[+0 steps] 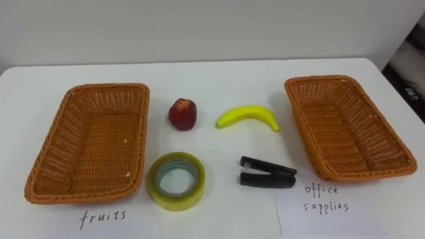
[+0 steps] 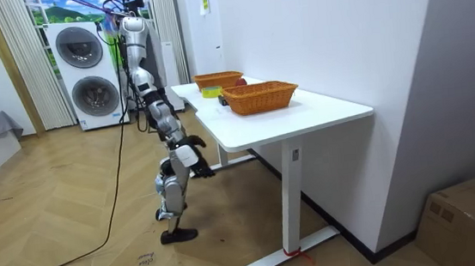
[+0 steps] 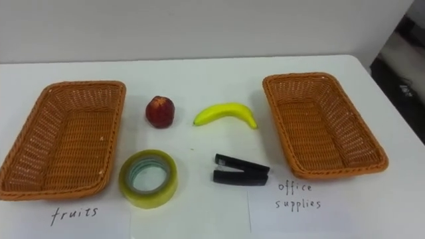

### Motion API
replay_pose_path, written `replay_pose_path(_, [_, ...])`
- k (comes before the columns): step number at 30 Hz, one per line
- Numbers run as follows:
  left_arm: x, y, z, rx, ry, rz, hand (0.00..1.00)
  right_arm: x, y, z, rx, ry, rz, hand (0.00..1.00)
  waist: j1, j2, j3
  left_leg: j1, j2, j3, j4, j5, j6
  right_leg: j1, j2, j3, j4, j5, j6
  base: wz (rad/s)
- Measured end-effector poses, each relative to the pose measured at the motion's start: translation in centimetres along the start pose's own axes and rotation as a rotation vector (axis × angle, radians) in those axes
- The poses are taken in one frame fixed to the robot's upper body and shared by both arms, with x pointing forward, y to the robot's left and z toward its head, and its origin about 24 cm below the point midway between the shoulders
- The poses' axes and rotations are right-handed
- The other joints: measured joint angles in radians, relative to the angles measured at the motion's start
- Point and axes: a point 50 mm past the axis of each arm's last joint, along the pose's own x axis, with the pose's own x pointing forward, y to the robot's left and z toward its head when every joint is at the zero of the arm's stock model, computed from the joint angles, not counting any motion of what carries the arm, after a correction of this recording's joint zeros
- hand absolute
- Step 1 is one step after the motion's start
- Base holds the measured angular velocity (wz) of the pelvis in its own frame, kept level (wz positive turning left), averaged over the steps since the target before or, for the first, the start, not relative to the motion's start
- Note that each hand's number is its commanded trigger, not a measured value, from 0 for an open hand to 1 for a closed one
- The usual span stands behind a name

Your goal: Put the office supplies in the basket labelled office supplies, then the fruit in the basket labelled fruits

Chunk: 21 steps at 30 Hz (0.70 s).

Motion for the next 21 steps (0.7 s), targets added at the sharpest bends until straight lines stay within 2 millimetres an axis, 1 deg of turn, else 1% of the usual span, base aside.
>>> replay_pose_path(1, [-0.1,0.2,-0.6,-0.007,0.013,0.014,0.00,0.0,-0.3,0.4,0.010,-0.019,-0.033,0.00,-0.010,-0.001,-0.0001,-0.002,0.000,0.003,0.000,0.000,0.000,-0.002,-0.001,-0.001,0.004,0.000,0.000,-0.10])
replay_pose_path(2, [-0.2,0.3,-0.8,-0.010,0.018,0.017,0.00,-0.1,-0.4,0.8,0.006,-0.033,-0.046,0.00,-0.015,-0.013,-0.0027,-0.003,-0.001,0.007,0.000,0.000,0.000,-0.006,-0.003,0.000,0.011,0.001,0.001,-0.13])
replay_pose_path(3, [-0.3,0.6,-1.3,-0.012,0.033,0.025,0.00,-0.1,-0.3,1.9,-0.023,-0.070,-0.076,0.00,-0.019,-0.005,-0.0044,-0.006,-0.001,0.013,0.000,0.000,0.000,-0.015,-0.004,0.007,0.020,0.000,0.001,-0.16])
replay_pose_path(5, [-0.3,1.0,-1.5,-0.011,0.039,0.038,0.00,-0.1,-0.5,3.0,-0.074,-0.110,-0.129,0.00,-0.024,0.001,-0.0042,-0.012,-0.002,0.017,-0.001,0.000,0.000,-0.025,-0.004,0.012,0.024,0.001,0.001,-0.13])
replay_pose_path(8, [-0.4,1.3,-1.9,-0.009,0.070,0.053,0.00,-0.2,-0.7,4.4,-0.128,-0.134,-0.204,0.00,-0.025,0.000,-0.0035,0.002,-0.003,0.024,-0.023,0.006,0.005,-0.038,-0.004,0.024,0.047,0.000,0.001,-0.09])
replay_pose_path(9, [-0.5,1.3,-2.1,0.004,0.082,0.053,0.00,-0.3,-0.8,5.1,-0.147,-0.155,-0.240,0.00,-0.028,0.000,-0.0030,0.002,-0.003,0.027,-0.025,0.006,0.005,-0.039,-0.004,0.026,0.050,0.000,0.002,-0.15])
replay_pose_path(10, [-0.7,1.4,-2.4,0.012,0.085,0.056,0.00,-0.5,-0.9,6.3,-0.158,-0.194,-0.279,0.00,-0.040,-0.005,0.0002,-0.001,-0.005,0.029,-0.027,0.007,0.007,-0.039,-0.005,0.029,0.051,0.000,0.002,-0.10])
replay_pose_path(11, [-0.7,1.5,-2.5,0.023,0.087,0.058,0.00,-0.6,-0.9,6.9,-0.164,-0.213,-0.292,0.00,-0.047,-0.008,0.0018,-0.002,-0.006,0.029,-0.027,0.008,0.008,-0.040,-0.006,0.030,0.051,0.000,0.002,-0.08])
replay_pose_path(12, [-0.7,1.6,-2.4,0.040,0.086,0.061,0.00,-0.9,-1.3,8.1,-0.176,-0.254,-0.327,0.00,-0.049,-0.012,0.0048,-0.005,-0.008,0.031,-0.026,0.008,0.010,-0.044,-0.008,0.033,0.050,0.000,0.002,-0.06])
replay_pose_path(13, [-0.7,1.6,-2.3,0.043,0.084,0.063,0.00,-1.0,-1.4,8.7,-0.179,-0.272,-0.343,0.00,-0.050,-0.016,0.0056,-0.006,-0.009,0.032,-0.026,0.009,0.011,-0.046,-0.009,0.033,0.051,0.000,0.003,-0.07])
replay_pose_path(15, [-0.7,1.7,-2.0,0.041,0.076,0.066,0.00,-1.5,-1.7,10.8,-0.188,-0.344,-0.398,0.00,-0.051,-0.023,0.0043,-0.018,-0.013,0.038,-0.023,0.012,0.016,-0.071,-0.013,0.042,0.054,-0.002,0.007,-0.07])
replay_pose_path(16, [-0.7,1.7,-2.0,0.040,0.078,0.067,0.00,-1.7,-1.7,11.4,-0.175,-0.369,-0.411,0.00,-0.051,-0.024,0.0038,-0.020,-0.014,0.039,-0.023,0.012,0.017,-0.074,-0.013,0.046,0.054,-0.001,0.008,-0.08])
replay_pose_path(18, [-0.7,1.8,-2.2,0.040,0.088,0.068,0.00,-3.6,-1.5,15.2,-0.063,-0.541,-0.443,0.00,-0.048,-0.026,0.0024,-0.021,-0.017,0.043,-0.020,0.013,0.018,-0.075,-0.012,0.057,0.052,0.002,0.013,-0.07])
replay_pose_path(19, [-0.7,1.9,-2.2,0.041,0.090,0.070,0.00,-4.1,-1.5,16.1,-0.048,-0.587,-0.449,0.00,-0.046,-0.029,0.0009,-0.022,-0.017,0.043,-0.019,0.013,0.018,-0.075,-0.013,0.057,0.051,0.003,0.013,0.00])
replay_pose_path(20, [-0.7,2.0,-2.2,0.048,0.092,0.072,0.00,-4.9,-1.2,17.7,-0.022,-0.670,-0.458,0.00,-0.042,-0.036,0.0003,-0.023,-0.016,0.043,-0.017,0.013,0.018,-0.074,-0.012,0.055,0.051,0.003,0.013,0.00])
replay_pose_path(21, [-0.7,2.1,-2.2,0.055,0.092,0.071,0.00,-5.5,-0.8,18.9,-0.004,-0.736,-0.461,0.00,-0.042,-0.043,0.0026,-0.025,-0.015,0.043,-0.015,0.013,0.018,-0.074,-0.012,0.054,0.051,0.004,0.012,0.04])
